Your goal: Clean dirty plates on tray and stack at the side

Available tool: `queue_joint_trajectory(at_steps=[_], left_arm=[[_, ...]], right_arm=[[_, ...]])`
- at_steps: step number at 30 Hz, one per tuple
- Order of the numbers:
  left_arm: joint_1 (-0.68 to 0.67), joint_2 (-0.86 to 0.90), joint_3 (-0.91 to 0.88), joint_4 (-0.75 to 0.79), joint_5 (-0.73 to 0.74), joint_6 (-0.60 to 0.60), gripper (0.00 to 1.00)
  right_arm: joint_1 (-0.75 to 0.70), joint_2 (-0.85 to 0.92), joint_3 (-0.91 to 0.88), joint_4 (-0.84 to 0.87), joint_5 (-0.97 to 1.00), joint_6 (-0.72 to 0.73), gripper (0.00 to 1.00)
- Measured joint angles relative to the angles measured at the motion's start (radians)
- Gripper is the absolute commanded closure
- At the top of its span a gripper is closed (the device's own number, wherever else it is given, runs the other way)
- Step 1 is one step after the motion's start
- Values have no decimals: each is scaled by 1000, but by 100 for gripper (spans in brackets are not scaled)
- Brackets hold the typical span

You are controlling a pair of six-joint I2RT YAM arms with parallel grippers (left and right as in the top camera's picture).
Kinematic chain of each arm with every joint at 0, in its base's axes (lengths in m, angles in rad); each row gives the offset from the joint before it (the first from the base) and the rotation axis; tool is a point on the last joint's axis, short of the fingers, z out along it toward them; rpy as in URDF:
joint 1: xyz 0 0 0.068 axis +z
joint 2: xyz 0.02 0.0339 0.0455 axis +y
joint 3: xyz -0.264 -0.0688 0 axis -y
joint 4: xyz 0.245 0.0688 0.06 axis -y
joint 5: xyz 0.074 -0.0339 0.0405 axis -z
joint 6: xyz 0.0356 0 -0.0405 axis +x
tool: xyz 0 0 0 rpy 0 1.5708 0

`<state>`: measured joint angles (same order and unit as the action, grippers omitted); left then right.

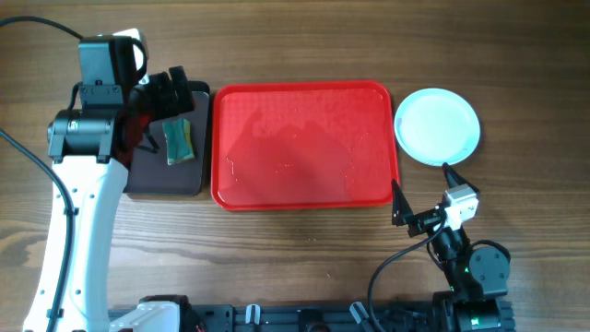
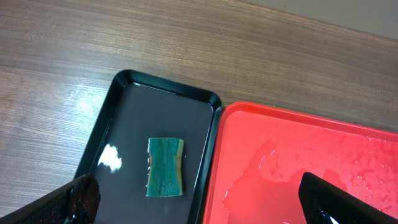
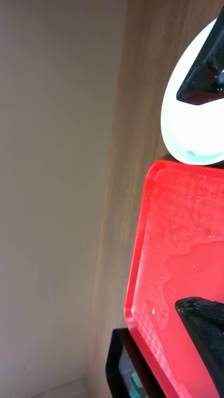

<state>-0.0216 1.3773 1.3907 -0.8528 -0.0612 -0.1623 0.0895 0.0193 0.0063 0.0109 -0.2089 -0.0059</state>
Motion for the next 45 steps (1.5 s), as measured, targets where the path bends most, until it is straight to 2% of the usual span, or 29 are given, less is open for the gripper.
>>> queue_joint_trajectory(at_steps=[23, 27, 31, 37, 45], left_arm=[[0, -2, 0, 0, 0, 0, 0], [0, -56, -52, 50, 5, 0, 0], [0, -227, -239, 241, 29, 0, 0], [0, -606, -636, 538, 64, 0, 0], [0, -988, -1013, 729, 95, 0, 0]], right_arm=[[0, 0, 0, 0, 0, 0, 0], [0, 0, 0, 0, 0, 0, 1], [0, 0, 0, 0, 0, 0, 0], [0, 0, 0, 0, 0, 0, 0], [0, 0, 0, 0, 0, 0, 1]])
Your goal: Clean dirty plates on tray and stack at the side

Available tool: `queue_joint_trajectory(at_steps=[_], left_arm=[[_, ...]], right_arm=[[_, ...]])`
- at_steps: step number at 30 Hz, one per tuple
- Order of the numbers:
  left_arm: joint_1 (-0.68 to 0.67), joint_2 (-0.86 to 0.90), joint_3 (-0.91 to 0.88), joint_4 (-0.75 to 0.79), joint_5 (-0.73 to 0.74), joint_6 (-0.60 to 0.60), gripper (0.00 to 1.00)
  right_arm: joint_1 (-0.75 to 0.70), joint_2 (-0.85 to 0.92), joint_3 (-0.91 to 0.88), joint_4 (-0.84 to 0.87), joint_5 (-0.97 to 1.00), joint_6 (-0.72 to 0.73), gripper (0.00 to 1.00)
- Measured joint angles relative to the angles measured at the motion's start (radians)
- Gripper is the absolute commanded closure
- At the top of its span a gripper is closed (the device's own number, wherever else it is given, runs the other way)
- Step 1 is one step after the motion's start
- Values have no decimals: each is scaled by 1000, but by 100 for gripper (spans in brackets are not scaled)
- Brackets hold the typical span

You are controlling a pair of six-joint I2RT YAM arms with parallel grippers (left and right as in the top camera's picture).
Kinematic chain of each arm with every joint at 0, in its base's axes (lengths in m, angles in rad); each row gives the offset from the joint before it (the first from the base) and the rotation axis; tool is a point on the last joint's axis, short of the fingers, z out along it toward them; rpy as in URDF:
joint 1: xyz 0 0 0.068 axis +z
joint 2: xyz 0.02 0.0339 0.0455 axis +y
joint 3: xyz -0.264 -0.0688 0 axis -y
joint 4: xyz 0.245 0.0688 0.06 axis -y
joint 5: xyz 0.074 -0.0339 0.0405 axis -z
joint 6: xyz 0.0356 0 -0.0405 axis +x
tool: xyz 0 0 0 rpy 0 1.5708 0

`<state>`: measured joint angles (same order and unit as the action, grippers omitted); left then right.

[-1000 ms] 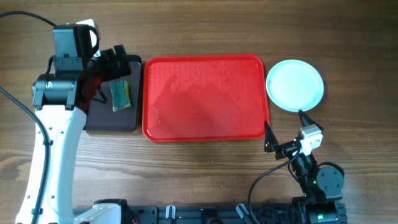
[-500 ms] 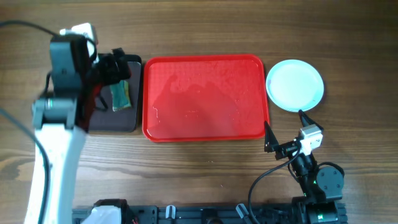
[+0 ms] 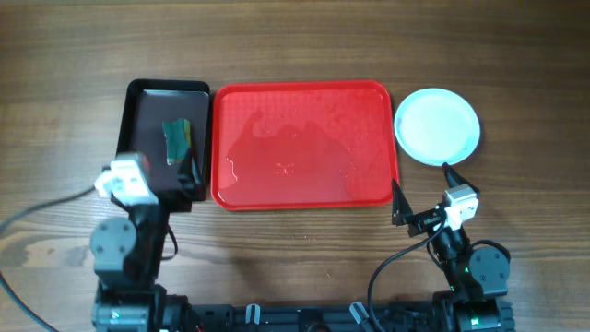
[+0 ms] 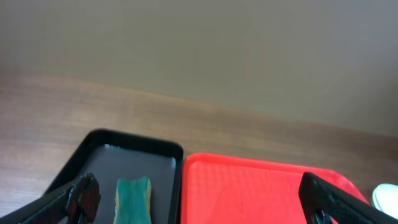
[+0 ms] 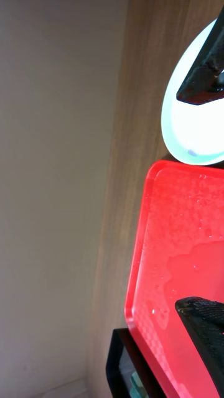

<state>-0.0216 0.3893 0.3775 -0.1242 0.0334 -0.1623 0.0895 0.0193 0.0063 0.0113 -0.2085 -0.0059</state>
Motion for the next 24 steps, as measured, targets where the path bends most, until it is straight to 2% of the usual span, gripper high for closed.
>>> queue_joint_trajectory(at_steps=[7, 12, 24], left_arm=[[0, -209, -226, 144, 11, 0, 0], [0, -295, -290, 151, 18, 0, 0], [0, -375, -364, 116, 18, 27, 0]], right_arm=[[0, 0, 0, 0, 0, 0, 1], [0, 0, 0, 0, 0, 0, 1], [0, 0, 0, 0, 0, 0, 0]])
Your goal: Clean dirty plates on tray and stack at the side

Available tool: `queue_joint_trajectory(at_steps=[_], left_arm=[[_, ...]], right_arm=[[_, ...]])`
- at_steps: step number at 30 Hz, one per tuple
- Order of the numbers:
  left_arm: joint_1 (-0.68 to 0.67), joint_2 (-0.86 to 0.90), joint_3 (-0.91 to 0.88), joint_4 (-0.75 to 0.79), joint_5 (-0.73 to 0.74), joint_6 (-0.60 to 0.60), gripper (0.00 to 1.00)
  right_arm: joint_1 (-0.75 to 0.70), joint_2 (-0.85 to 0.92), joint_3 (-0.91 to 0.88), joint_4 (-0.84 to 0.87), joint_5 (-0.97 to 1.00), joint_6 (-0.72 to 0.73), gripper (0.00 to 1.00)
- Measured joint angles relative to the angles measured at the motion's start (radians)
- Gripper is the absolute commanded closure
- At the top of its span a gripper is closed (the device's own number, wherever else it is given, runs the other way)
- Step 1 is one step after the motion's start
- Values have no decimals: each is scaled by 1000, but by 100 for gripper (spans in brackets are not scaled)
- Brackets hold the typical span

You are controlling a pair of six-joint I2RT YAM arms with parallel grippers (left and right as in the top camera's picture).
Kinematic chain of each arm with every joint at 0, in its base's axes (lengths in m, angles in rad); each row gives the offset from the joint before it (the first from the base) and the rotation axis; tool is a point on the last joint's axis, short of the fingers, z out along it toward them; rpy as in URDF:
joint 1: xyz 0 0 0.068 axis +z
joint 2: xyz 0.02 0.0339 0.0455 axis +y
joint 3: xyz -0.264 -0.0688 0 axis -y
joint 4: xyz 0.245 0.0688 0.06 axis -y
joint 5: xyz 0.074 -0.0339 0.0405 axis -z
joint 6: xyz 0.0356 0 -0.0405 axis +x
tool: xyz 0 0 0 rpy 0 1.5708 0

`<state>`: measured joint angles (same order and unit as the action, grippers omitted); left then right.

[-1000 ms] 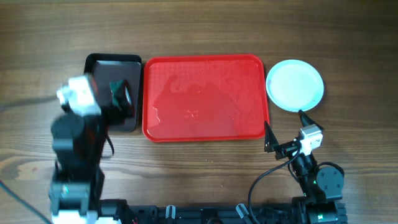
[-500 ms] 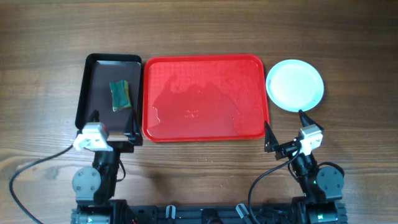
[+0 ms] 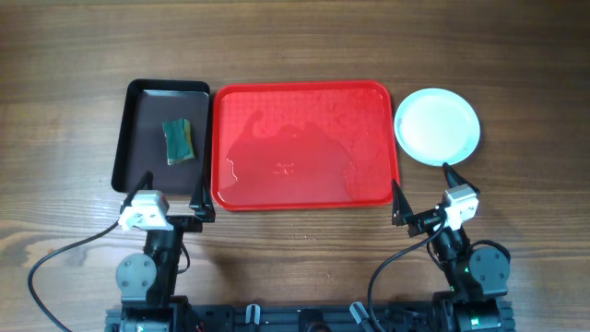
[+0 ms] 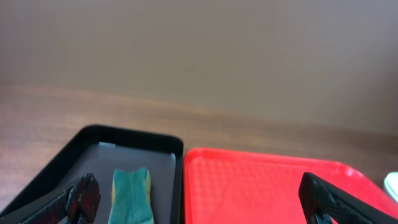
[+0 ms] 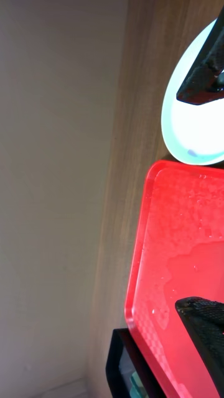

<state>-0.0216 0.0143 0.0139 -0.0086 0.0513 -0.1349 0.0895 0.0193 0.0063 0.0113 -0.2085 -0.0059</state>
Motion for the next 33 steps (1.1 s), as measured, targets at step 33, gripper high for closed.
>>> queue_joint_trajectory(at_steps=[33], left_arm=[[0, -1, -2, -63, 0, 3, 0]], right_arm=[[0, 0, 0, 0, 0, 0, 1]])
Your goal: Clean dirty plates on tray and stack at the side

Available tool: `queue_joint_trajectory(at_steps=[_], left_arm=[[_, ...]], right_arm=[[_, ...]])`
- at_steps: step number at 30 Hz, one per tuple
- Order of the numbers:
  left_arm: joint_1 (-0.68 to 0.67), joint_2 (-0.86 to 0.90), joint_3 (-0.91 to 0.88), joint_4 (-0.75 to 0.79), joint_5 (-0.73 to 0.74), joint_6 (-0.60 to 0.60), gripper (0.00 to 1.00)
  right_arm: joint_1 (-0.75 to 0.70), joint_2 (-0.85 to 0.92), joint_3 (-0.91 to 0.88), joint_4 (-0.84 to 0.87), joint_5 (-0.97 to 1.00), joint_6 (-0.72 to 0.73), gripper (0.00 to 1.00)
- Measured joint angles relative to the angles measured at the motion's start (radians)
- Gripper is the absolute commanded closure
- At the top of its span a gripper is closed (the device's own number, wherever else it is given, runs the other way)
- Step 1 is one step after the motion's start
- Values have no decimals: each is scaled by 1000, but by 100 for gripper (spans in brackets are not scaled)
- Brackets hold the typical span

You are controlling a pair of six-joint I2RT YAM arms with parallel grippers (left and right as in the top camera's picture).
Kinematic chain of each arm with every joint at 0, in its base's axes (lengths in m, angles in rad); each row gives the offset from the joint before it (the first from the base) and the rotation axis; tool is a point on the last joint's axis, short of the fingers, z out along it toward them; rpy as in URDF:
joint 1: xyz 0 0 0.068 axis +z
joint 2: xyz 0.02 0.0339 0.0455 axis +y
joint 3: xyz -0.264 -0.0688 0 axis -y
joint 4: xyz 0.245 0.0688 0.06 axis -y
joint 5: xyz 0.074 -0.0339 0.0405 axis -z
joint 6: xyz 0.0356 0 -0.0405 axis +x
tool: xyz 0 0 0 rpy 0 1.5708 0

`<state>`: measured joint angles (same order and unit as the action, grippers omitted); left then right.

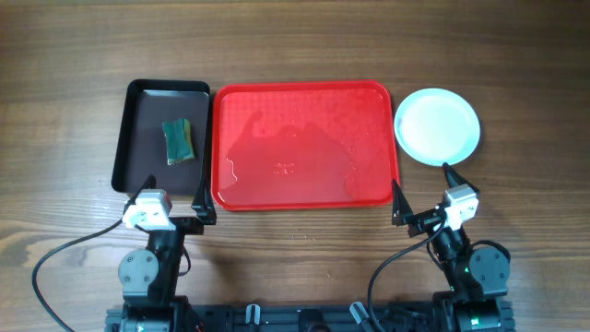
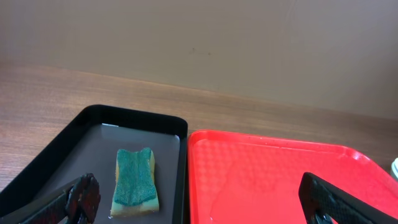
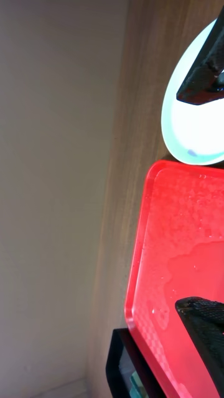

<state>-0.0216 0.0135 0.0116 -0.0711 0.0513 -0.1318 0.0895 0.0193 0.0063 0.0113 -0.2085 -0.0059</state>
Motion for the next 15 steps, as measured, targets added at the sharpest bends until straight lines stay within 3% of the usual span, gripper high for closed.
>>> queue_joint_trajectory(at_steps=[15], left_arm=[[0, 0, 0, 0, 0, 0, 0]], right_arm=[[0, 0, 0, 0, 0, 0, 1]])
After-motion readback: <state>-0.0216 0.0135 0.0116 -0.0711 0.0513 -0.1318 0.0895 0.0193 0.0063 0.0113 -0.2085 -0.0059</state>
